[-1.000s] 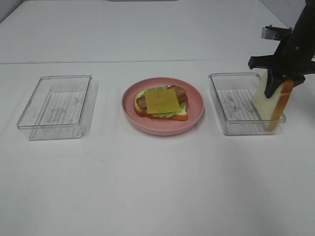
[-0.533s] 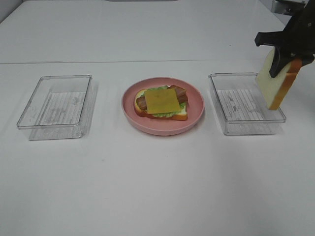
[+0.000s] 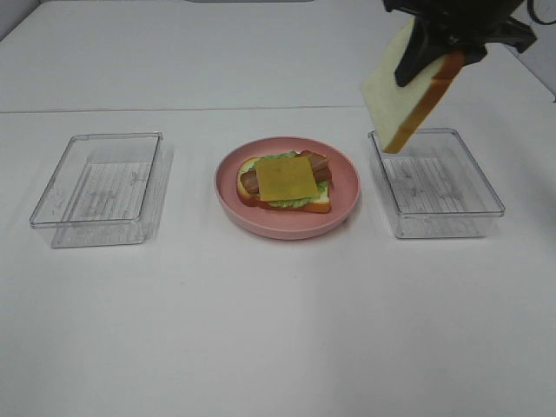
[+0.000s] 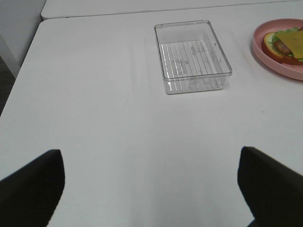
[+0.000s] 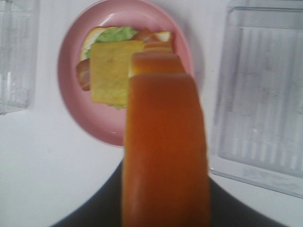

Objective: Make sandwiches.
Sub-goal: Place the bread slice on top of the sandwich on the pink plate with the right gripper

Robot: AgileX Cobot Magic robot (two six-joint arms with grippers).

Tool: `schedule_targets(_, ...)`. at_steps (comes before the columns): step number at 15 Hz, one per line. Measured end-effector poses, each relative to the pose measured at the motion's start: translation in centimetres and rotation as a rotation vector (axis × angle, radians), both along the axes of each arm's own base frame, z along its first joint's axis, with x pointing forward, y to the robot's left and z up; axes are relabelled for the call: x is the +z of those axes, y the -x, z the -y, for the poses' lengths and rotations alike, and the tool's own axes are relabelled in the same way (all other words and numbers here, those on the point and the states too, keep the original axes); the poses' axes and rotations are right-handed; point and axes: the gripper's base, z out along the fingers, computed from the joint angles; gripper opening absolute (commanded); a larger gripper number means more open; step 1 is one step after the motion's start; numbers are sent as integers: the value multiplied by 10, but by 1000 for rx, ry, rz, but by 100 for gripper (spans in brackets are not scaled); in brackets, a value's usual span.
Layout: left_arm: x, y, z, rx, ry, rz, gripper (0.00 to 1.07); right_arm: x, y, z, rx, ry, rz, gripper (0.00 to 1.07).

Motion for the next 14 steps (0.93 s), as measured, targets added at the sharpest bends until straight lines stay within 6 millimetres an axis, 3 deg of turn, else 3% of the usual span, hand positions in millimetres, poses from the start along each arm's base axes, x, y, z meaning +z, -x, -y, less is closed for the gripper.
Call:
schedule_targets(2,0,0,0,0,0,0,91,2,7,-37,75,-52,28,0)
schedule_targets(3,0,0,0,0,0,0,91,3,8,-43,84,-67,42,0)
schedule_targets(4,0,0,0,0,0,0,91,7,12,-66,125,-112,91,0)
schedule_targets(7,0,0,0,0,0,0,91,2,11,-92,143,-207,119,0)
schedule_targets(8,0,0,0,0,0,0,91,-23,2,-101,141,-259,61,0)
schedule_targets(11,0,0,0,0,0,0,91,-56,-9,-109,135,-286,-5,0)
schedule_targets(12,0,0,0,0,0,0,91,-84,-16,-114,117,-309,-56,0)
schedule_targets(14,0,0,0,0,0,0,91,-103,-22,-116,101,-302,-70,0)
